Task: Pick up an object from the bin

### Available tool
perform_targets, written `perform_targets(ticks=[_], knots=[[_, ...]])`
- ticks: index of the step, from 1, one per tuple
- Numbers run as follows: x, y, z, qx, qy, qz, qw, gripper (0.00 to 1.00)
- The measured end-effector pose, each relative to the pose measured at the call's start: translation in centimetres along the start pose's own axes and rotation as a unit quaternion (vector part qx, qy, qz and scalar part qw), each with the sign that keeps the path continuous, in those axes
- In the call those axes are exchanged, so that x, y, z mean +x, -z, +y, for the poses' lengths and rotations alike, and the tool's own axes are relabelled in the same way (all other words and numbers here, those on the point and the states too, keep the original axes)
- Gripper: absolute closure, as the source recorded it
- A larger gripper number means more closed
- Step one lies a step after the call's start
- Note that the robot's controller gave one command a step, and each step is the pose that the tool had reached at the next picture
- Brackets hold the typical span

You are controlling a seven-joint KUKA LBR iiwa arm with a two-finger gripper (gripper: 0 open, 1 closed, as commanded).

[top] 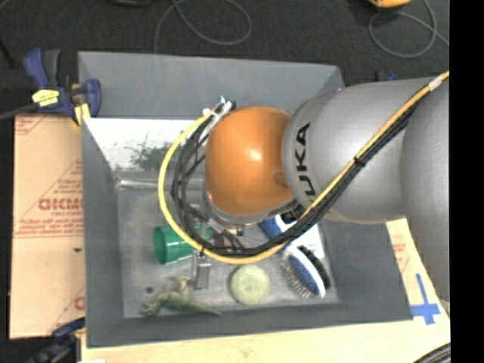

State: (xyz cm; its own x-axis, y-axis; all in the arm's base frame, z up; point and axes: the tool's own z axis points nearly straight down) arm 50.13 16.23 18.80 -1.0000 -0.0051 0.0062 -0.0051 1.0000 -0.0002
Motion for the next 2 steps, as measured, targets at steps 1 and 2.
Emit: perform_targets(ticks=[1, 2], knots=[[-0.2, 0.5, -0.1, -0.001, -0.002, -0.004, 1.0, 0.0], [-0.4, -4.9, 2.4, -0.002, -0.007, -0.0074, 0.9999, 0.0]])
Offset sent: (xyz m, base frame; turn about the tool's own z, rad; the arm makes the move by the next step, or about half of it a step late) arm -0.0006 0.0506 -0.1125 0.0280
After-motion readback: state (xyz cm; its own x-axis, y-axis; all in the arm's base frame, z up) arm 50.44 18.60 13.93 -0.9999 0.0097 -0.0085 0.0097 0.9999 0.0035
